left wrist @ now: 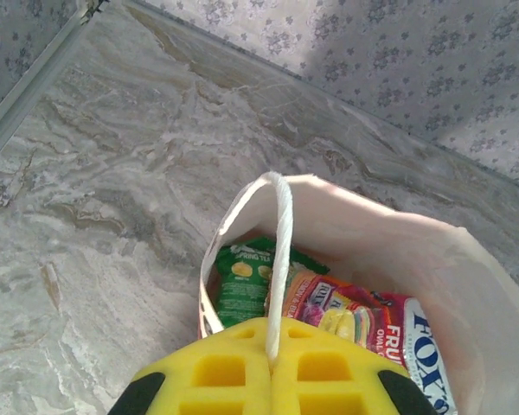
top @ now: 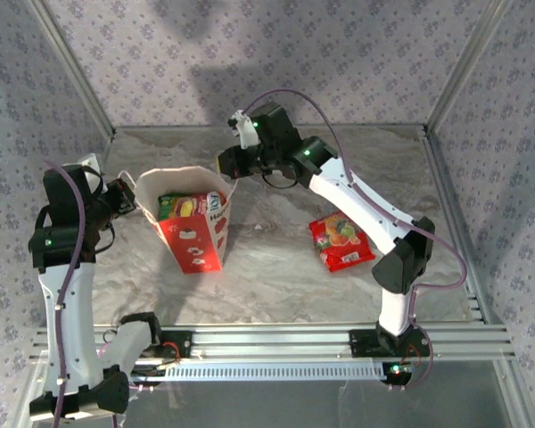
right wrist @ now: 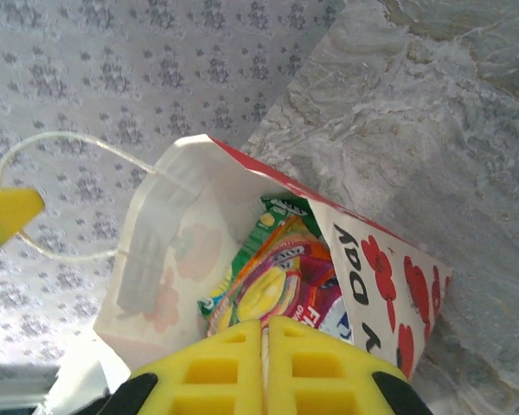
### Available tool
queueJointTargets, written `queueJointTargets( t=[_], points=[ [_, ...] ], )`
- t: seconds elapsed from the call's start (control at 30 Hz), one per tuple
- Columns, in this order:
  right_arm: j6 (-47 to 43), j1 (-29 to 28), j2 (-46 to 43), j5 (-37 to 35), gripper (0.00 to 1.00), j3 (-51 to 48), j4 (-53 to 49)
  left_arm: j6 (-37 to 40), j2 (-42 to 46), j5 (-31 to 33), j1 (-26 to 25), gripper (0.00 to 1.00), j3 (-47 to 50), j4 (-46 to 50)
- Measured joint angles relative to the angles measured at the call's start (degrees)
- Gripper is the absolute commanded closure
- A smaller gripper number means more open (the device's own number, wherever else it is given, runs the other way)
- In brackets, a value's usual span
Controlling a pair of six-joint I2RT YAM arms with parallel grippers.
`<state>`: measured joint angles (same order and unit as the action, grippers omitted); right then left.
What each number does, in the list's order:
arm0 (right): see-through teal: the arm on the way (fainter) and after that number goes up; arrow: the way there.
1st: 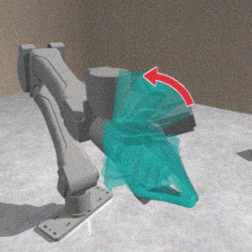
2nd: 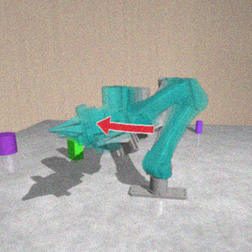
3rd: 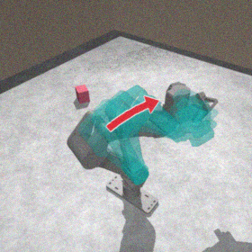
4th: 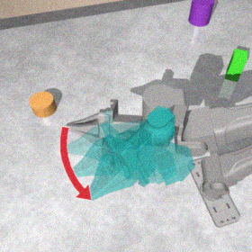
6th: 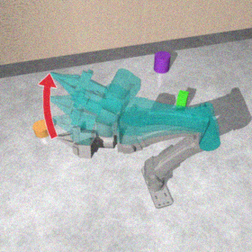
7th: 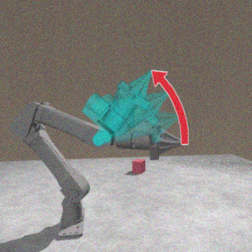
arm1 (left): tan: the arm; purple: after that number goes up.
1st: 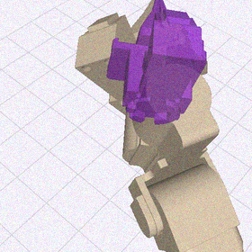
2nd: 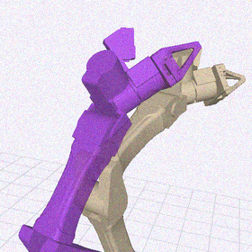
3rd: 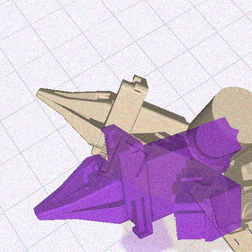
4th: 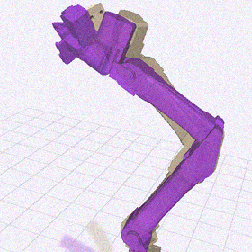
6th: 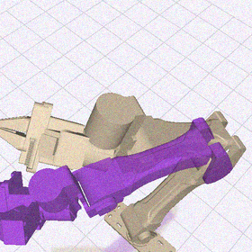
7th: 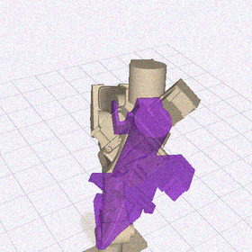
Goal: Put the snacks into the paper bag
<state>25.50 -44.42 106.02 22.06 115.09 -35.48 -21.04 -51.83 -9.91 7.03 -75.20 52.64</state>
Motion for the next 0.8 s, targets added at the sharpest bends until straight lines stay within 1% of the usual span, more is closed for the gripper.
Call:
queueJointTargets(
  t=[0.3, 0.43, 0.5, 0.67, 0.73, 0.8],
  points=[
    [-3.2, 0.2, 0.0, -2.1, 1.00, 7.5, -8.1, -0.3, -1.9, -2.6, -0.1, 1.00, -6.4, 2.6],
    [-4.2, 0.7, -1.2, -4.3, 1.00, 9.1, -10.5, -1.3, -2.4, -4.6, -2.0, 1.00, -6.7, 2.1],
    [-4.4, 1.0, -3.4, -5.5, 1.00, 6.7, -10.4, -1.7, -3.0, -4.9, -4.2, 1.00, -6.4, 1.2],
    [-3.8, 2.8, -12.2, -6.5, 1.00, -7.6, -9.0, -2.6, -3.1, -4.2, -10.1, 1.00, -1.7, -0.7],
    [-3.4, 3.9, -13.4, -6.7, 1.00, -11.5, -8.4, -2.6, -3.5, -3.9, -11.4, 1.00, -0.7, -1.0],
    [-2.9, 5.1, -13.7, -6.8, 1.00, -13.5, -7.6, -2.6, -3.8, -3.5, -12.3, 1.00, -0.5, -2.0]
  ],
)
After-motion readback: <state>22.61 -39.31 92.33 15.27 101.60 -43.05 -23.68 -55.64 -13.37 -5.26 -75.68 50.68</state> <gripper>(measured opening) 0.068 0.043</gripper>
